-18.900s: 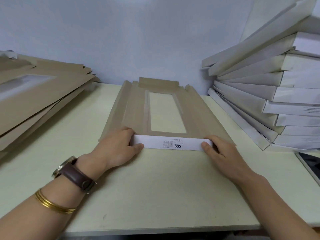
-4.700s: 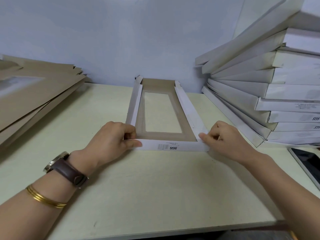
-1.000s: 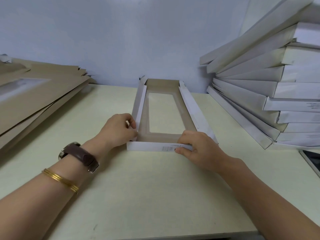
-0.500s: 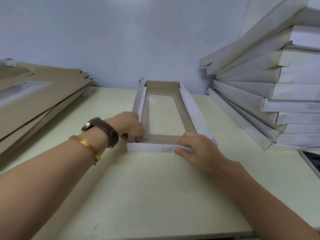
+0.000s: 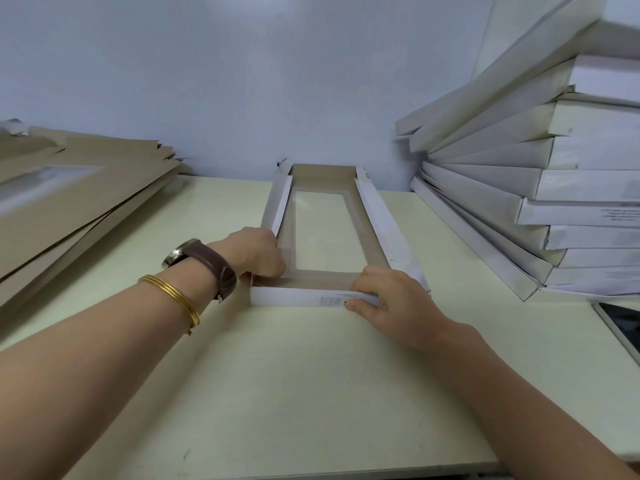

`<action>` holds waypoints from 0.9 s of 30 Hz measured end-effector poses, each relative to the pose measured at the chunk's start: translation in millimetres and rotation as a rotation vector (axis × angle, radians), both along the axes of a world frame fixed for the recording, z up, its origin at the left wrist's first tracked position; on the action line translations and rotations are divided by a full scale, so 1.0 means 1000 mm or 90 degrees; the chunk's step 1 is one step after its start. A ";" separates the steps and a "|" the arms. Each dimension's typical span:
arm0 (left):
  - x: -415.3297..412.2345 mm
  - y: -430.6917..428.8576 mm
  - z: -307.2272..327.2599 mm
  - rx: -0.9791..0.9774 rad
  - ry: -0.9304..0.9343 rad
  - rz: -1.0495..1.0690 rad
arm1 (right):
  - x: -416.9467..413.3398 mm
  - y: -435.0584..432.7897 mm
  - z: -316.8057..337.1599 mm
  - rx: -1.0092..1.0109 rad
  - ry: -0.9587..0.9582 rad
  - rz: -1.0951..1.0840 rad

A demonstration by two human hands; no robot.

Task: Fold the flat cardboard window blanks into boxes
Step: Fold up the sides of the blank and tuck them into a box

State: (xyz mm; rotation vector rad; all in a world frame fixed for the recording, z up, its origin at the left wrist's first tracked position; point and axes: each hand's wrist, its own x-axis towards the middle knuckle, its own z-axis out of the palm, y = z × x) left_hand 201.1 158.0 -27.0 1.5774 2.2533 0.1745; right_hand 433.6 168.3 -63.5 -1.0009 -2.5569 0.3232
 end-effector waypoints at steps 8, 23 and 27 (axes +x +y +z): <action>-0.008 -0.002 0.004 -0.019 -0.088 -0.009 | 0.000 0.000 0.000 -0.002 0.002 -0.009; -0.008 -0.008 0.009 -0.060 -0.110 -0.013 | 0.000 0.002 -0.001 0.011 -0.005 -0.005; -0.006 -0.012 0.008 -0.070 -0.092 -0.031 | 0.000 0.002 -0.001 0.008 -0.004 -0.003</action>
